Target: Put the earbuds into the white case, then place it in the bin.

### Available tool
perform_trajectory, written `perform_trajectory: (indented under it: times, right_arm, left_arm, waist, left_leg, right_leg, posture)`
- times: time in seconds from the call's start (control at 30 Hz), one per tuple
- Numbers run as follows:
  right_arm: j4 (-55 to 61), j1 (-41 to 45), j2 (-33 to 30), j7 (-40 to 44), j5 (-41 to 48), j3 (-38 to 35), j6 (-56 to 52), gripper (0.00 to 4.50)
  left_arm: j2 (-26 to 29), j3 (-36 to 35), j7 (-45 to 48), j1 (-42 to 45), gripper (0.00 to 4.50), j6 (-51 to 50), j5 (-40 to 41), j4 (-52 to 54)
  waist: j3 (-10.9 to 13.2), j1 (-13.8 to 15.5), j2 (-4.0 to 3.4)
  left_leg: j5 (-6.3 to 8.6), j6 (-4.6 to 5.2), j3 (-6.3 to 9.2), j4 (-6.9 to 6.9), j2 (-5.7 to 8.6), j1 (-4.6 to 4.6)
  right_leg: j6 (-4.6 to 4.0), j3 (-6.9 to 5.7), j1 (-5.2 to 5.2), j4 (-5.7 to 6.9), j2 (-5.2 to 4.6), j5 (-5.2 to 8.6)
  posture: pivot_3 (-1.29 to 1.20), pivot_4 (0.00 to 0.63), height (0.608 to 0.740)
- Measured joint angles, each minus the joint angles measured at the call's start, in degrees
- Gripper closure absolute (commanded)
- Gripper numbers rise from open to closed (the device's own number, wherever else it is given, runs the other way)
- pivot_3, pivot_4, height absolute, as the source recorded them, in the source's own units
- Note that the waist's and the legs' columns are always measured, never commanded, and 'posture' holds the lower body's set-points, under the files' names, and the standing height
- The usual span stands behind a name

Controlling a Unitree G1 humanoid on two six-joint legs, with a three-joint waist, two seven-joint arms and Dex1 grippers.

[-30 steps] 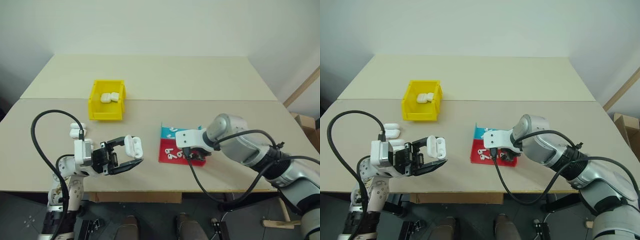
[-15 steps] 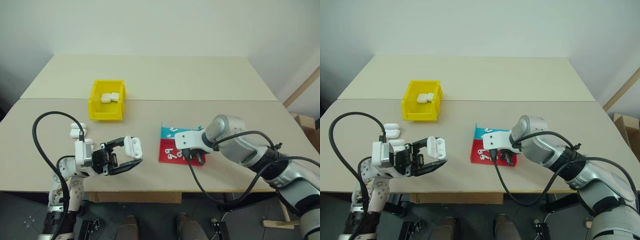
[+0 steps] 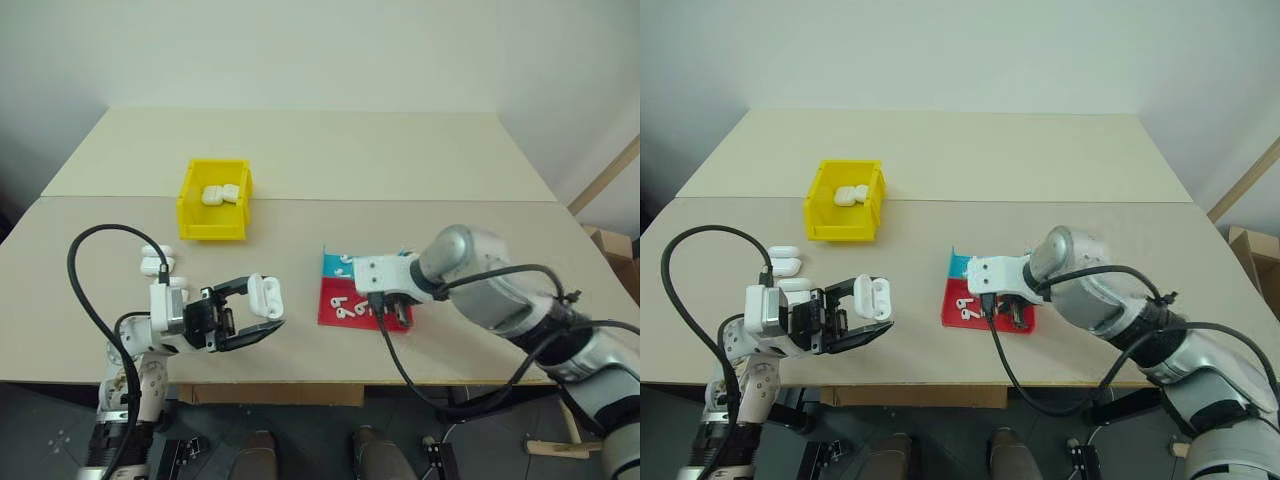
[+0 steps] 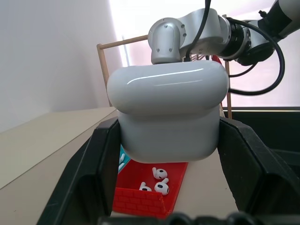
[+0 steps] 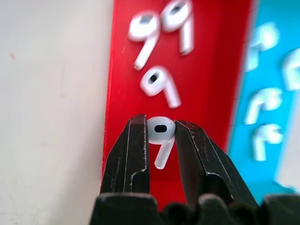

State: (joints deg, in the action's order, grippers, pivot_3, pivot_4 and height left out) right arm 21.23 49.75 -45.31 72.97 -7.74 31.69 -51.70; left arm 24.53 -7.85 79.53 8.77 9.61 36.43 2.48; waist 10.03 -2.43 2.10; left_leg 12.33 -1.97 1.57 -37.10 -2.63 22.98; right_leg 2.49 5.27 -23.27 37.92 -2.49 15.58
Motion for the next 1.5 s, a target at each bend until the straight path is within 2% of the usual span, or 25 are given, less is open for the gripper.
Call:
perform_trajectory:
  times: [0.07, 0.13, 0.23, 0.4, 0.57, 0.73, 1.1, 1.5]
  right_arm:
    - [3.47, -2.42, 1.15, -2.07, 2.8, -7.99, -1.38, 3.72]
    - [8.15, -6.13, 5.04, -4.95, 8.42, -19.9, -3.09, 3.72]
    - [13.4, -10.42, 9.84, -8.28, 14.44, -31.27, -1.5, 3.72]
    - [19.47, -16.79, 16.96, -13.85, 22.88, -39.06, 4.26, 3.72]
    - [20.2, -17.46, 22.89, -18.62, 31.21, -41.35, 8.73, 3.72]
    - [19.27, -19.14, 23.29, -18.38, 36.16, -40.3, 14.52, 3.72]
    - [13.85, -20.72, 22.27, -15.69, 38.9, -35.05, 26.14, 3.72]
    - [10.02, -20.73, 22.11, -15.52, 40.03, -31.31, 33.41, 3.72]
  left_arm:
    - [-0.37, 0.38, -0.07, 0.08, 1.7, -0.28, 0.67, 0.13]
    - [-0.98, 1.13, -0.15, 0.45, 1.7, -1.06, 1.27, 0.43]
    - [-1.71, 2.38, -0.78, 2.07, 1.7, -2.27, 1.82, 1.0]
    - [-2.11, 4.4, -3.78, 4.95, 1.7, -5.02, 1.92, 4.32]
    - [-2.11, 7.01, -5.13, 6.7, 1.7, -7.63, 1.79, 6.27]
    - [-1.78, 7.85, -6.5, 7.79, 1.7, -9.53, 1.58, 7.77]
    - [-1.29, 7.91, -8.24, 9.58, 1.7, -12.24, 2.11, 11.02]
    - [-1.02, 7.91, -9.06, 9.53, 1.7, -12.59, 2.11, 12.67]
  waist:
    - [0.0, 0.02, 0.01]
    - [0.0, 0.07, 0.01]
    - [-0.01, 0.29, 0.03]
    - [0.0, -0.01, 0.02]
    - [-0.01, -0.29, 0.01]
    - [0.0, -0.13, 0.01]
    - [0.0, -0.16, 0.01]
    - [0.0, -0.13, 0.01]
  left_leg:
    - [0.0, 0.0, 0.02, 0.0, 0.0, -0.03]
    - [0.0, 0.0, 0.04, 0.0, 0.01, -0.03]
    - [0.0, 0.0, 0.1, -0.01, 0.01, -0.01]
    - [0.0, 0.0, 0.07, 0.0, 0.01, -0.03]
    - [0.0, 0.0, 0.07, 0.01, 0.0, -0.1]
    - [0.0, 0.0, 0.06, 0.01, 0.01, -0.04]
    - [0.0, 0.0, 0.06, 0.02, 0.0, -0.06]
    - [0.0, 0.0, 0.06, 0.02, 0.01, -0.07]
  right_leg:
    - [0.0, -0.03, 0.06, -0.02, 0.0, 0.0]
    - [0.01, -0.04, 0.09, -0.03, 0.0, 0.0]
    - [0.02, -0.1, 0.15, -0.06, 0.0, 0.0]
    - [0.04, -0.05, 0.13, -0.04, 0.01, -0.01]
    - [0.03, -0.02, 0.14, 0.03, 0.04, -0.01]
    - [0.03, -0.03, 0.13, -0.06, 0.02, -0.01]
    - [0.04, -0.02, 0.13, -0.05, 0.03, -0.01]
    - [0.04, -0.02, 0.14, -0.05, 0.03, 0.0]
  posture:
    - [0.0, 0.15, 0.74]
    - [0.0, 0.15, 0.74]
    - [0.0, 0.15, 0.74]
    - [0.0, 0.15, 0.74]
    - [0.0, 0.15, 0.74]
    - [0.0, 0.15, 0.74]
    - [0.0, 0.15, 0.74]
    - [0.0, 0.15, 0.74]
